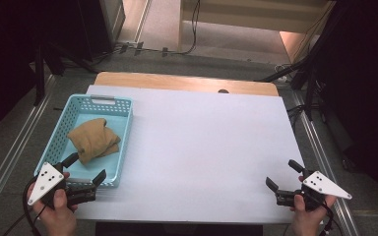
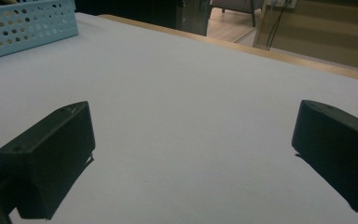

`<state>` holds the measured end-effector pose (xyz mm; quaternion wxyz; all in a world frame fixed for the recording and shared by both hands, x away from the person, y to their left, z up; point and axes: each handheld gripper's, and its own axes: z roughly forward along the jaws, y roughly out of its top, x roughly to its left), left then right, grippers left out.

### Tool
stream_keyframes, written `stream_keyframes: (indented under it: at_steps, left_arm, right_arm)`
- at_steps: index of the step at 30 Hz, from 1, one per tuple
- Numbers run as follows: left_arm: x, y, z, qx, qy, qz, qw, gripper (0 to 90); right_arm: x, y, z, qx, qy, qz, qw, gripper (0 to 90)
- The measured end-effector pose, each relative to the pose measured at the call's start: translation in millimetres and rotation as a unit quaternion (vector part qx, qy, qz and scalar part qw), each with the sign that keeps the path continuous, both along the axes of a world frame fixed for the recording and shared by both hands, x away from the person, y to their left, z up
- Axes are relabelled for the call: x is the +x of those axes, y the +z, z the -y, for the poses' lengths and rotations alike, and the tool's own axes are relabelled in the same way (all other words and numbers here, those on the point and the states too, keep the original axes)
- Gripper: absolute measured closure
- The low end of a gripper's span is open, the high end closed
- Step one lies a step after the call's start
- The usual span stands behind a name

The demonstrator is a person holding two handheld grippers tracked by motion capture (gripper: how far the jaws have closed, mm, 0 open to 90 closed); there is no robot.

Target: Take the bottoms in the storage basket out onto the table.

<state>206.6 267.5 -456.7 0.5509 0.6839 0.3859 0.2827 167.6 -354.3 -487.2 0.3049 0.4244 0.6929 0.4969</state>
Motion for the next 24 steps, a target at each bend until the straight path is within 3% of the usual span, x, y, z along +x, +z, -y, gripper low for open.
stream_keyframes:
  at_steps: [11,14,24]
  left_arm:
    - [2.6,17.4,4.0,0.002,-0.003,0.003,1.0,0.0]
    - [3.4,24.0,4.2,-0.012,-0.005,0.0,0.9999,0.0]
    - [11.0,51.2,2.3,0.001,-0.002,0.008,1.0,0.0]
  right_arm:
    - [-3.9,5.1,-9.4,-0.008,0.006,0.003,0.9999,0.0]
    - [-4.0,6.9,-11.5,-0.008,0.009,0.002,0.9999,0.0]
    - [-4.7,8.5,-15.6,-0.009,0.014,0.002,0.9999,0.0]
